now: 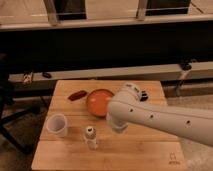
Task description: Knock the bottle over
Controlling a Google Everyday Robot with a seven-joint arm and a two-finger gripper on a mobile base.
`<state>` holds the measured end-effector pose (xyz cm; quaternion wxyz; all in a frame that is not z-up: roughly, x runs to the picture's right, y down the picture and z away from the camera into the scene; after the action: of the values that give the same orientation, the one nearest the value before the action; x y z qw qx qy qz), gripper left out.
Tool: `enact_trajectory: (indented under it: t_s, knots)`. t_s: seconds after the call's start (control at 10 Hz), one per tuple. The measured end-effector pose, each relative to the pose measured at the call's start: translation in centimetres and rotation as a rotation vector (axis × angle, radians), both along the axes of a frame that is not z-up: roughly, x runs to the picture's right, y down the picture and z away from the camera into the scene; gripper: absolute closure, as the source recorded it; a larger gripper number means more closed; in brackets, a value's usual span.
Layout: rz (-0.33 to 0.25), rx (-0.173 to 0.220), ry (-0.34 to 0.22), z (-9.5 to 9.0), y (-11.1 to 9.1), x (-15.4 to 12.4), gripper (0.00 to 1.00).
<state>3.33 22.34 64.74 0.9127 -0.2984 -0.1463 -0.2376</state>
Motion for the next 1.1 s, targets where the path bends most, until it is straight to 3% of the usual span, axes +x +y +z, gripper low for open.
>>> enact_trajectory:
  t_s: [0.2,0.6,1.1]
  knots:
    - [-0.023,-0.005,-0.030,0.2,0.3,-1.1,0.99]
    - [-0.054,-0.004,-0.070,0.6,0.8,-2.7,1.00]
    - [-0.089,-0.003,-0.130,1.0,0.5,-6.9,1.00]
